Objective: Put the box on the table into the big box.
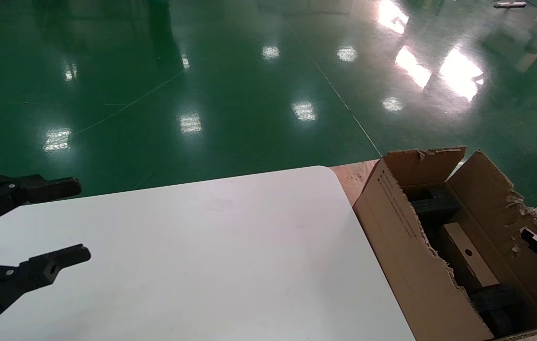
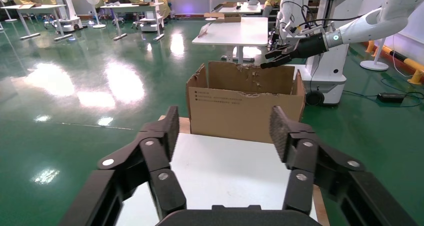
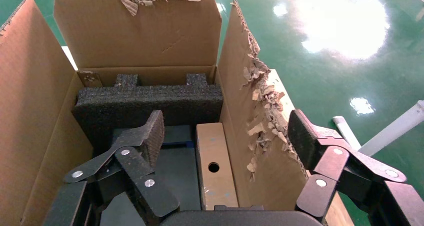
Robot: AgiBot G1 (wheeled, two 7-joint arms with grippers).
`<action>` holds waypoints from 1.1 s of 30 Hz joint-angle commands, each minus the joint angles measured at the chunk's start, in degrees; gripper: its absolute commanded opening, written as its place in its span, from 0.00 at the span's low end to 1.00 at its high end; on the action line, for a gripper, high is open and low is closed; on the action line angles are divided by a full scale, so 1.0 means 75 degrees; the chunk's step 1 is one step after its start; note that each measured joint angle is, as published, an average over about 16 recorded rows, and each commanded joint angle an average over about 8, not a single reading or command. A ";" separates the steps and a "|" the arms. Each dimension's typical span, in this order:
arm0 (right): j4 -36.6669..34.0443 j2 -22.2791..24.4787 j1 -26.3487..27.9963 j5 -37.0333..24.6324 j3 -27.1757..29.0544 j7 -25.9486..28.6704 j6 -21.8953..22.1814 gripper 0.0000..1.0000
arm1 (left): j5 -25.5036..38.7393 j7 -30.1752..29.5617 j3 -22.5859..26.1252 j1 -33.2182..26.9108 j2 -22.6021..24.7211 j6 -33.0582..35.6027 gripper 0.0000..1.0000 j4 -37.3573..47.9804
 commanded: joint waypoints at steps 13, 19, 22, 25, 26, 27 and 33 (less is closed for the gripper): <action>-0.0377 -0.0292 0.1612 -0.1736 0.0591 0.0101 -0.0492 1.00 | 0.0000 0.0000 0.0000 0.0000 0.0000 0.0000 1.00 0.0000; -0.0194 -0.0451 0.2971 -0.3189 0.0948 -0.0133 -0.0405 1.00 | 0.0000 0.0000 0.0000 0.0000 0.0000 0.0000 1.00 0.0000; 0.0130 -0.0527 0.3735 -0.3920 0.1144 -0.0257 -0.0160 1.00 | 0.0000 0.0000 0.0000 0.0000 0.0000 0.0000 1.00 0.0000; 0.0630 -0.0595 0.4505 -0.4621 0.1338 -0.0376 0.0241 1.00 | 0.0000 0.0000 0.0000 0.0000 0.0000 0.0000 1.00 0.0000; 0.0788 -0.0614 0.4711 -0.4806 0.1390 -0.0409 0.0369 1.00 | 0.0000 0.0000 0.0000 0.0000 0.0000 0.0000 1.00 0.0000; 0.0920 -0.0629 0.4879 -0.4956 0.1432 -0.0434 0.0477 1.00 | 0.0000 0.0000 0.0000 0.0000 0.0000 0.0000 1.00 0.0000; 0.1593 -0.0780 0.5722 -0.5736 0.1644 -0.0588 0.0975 1.00 | -0.0002 0.0000 0.0000 0.0001 -0.0002 -0.0003 1.00 0.0002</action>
